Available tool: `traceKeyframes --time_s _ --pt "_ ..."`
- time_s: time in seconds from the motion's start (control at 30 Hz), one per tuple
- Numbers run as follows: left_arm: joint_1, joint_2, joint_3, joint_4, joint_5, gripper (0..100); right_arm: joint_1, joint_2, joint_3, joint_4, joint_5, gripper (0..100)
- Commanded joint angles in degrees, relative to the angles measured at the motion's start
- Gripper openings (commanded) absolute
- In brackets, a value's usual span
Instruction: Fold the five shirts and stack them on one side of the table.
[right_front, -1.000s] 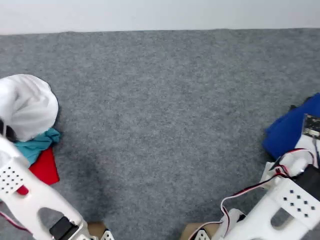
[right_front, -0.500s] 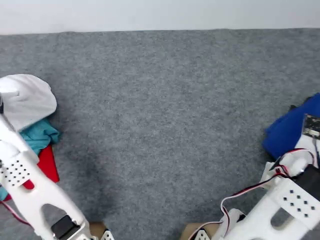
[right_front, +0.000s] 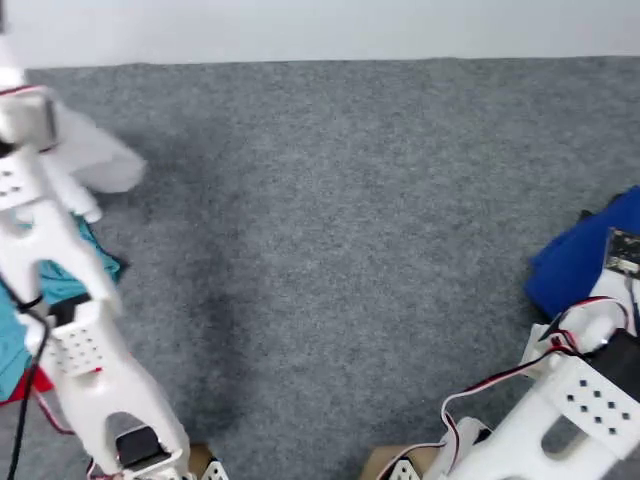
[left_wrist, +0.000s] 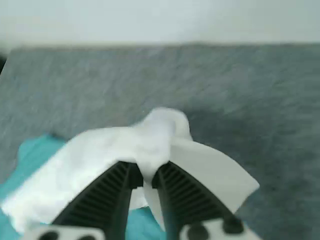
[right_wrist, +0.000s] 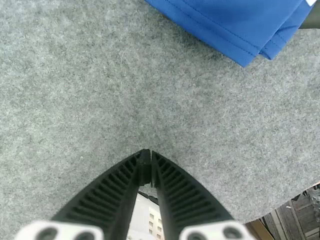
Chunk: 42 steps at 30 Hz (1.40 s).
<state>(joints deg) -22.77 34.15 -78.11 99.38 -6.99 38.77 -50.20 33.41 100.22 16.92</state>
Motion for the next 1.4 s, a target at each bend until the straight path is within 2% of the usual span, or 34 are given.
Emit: traceKeyframes --time_s 0.0,0.3,0.37,0.47,0.57,0.73,0.9,1.0,1.17,1.27,1.37 --pt "9.67 -7.03 -2.95 1.14 1.67 0 0.57 -1.01 -0.18 1.89 -0.62 1.0" --pt "32.88 -10.90 -3.03 1.14 5.10 0 0.57 -1.01 -0.18 1.89 -0.62 1.0" --pt "36.22 -11.87 -2.42 1.14 5.10 0 0.57 -1.01 -0.18 1.89 -0.62 1.0" --pt "37.36 -13.27 3.82 1.14 5.10 0 0.57 -1.01 -0.18 1.80 -0.62 1.0" --pt "35.34 -14.86 16.22 1.14 4.48 0 0.40 -0.66 -0.18 1.80 -0.62 1.0" --pt "30.33 -16.35 44.26 1.14 -4.48 1 0.31 -0.48 -0.18 1.63 -0.62 1.3" --pt "22.95 -14.24 66.24 0.09 -13.63 13 -0.13 -0.48 -0.18 -1.36 3.69 1.5" --pt "13.80 -13.89 69.49 -2.29 -17.58 14 -3.82 -0.48 -0.18 -2.33 6.77 1.5" --pt "0.09 -13.71 69.49 -5.19 -24.62 14 -13.05 -0.48 -0.18 -2.42 7.03 1.5" --pt "-4.40 -14.15 69.58 -4.40 -27.78 14 -18.42 -0.40 -0.09 -3.03 7.03 1.5" --pt "-5.27 -14.24 69.58 -0.53 -30.95 14 -23.16 -0.40 -0.09 -3.21 7.03 1.5"
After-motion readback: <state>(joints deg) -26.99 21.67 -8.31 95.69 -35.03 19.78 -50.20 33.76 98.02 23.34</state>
